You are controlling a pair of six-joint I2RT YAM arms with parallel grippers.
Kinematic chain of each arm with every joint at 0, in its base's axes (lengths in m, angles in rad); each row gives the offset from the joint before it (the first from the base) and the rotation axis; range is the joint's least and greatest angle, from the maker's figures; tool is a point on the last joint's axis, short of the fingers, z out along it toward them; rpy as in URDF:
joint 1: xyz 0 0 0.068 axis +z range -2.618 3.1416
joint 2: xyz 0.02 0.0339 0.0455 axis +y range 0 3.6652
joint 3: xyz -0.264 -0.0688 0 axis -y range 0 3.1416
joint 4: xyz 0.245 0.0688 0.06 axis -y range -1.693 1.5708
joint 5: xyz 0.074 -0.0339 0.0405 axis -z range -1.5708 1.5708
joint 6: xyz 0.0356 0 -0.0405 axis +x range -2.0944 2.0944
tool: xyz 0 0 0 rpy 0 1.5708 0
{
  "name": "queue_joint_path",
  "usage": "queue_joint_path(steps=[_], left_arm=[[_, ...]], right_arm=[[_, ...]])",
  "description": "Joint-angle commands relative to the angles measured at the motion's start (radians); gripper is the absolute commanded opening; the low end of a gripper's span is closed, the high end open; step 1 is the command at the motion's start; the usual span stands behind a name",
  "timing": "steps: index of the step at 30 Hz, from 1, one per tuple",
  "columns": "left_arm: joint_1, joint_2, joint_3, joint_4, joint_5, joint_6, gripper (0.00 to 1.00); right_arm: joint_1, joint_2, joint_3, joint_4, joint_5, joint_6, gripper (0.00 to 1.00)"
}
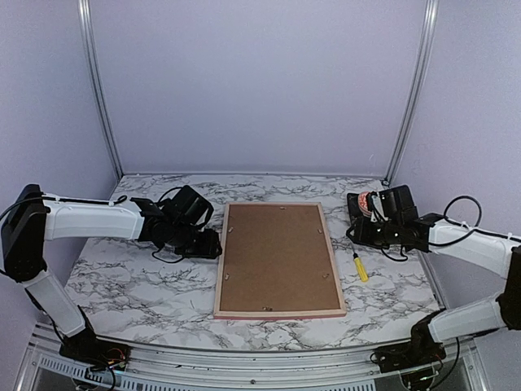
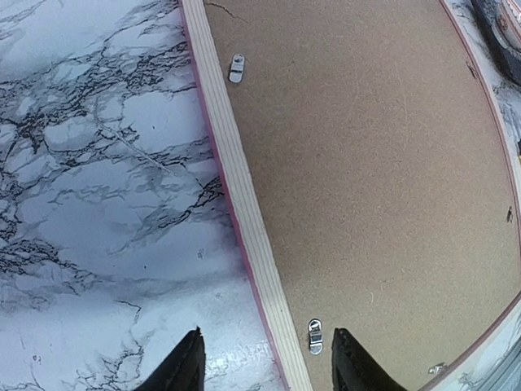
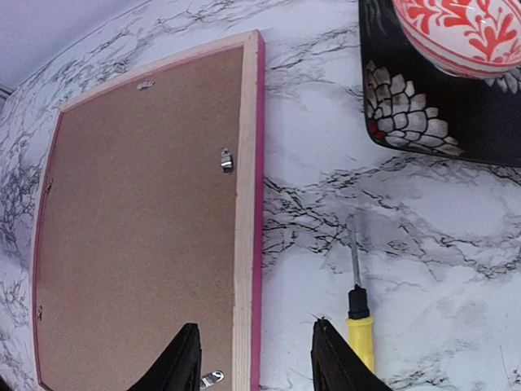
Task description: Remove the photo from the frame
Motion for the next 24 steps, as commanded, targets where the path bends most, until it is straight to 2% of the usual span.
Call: queue_joint_path(steps=[1, 6, 12, 19, 24], left_arm=[[-0.038, -0.031, 0.042, -0.021, -0.074, 0.085, 0.59], [-0.135, -0.051, 0.06, -0.019, -0.183, 0.169, 0.76], [-0.264, -0.042, 0.105, -0.015, -0.35, 0.297, 0.88], [-0.426, -0.002, 0.153, 0.021, -0.555, 0.486, 0.94], [-0.524, 0.075, 0.171, 0.071, -0.672, 0.63, 0.95]], right_arm=[[0.064, 0.093, 0.126, -0.115, -0.006, -0.033, 0.47], [0.079, 0.222, 0.223, -0.183, 0.004, -0.042, 0.47], [0.093, 0.298, 0.25, -0.186, -0.006, -0.052, 0.41], [0.111, 0.38, 0.266, -0.172, -0.024, -0.057, 0.33], [0.122, 0.427, 0.284, -0.181, -0.001, -0.053, 0.32]])
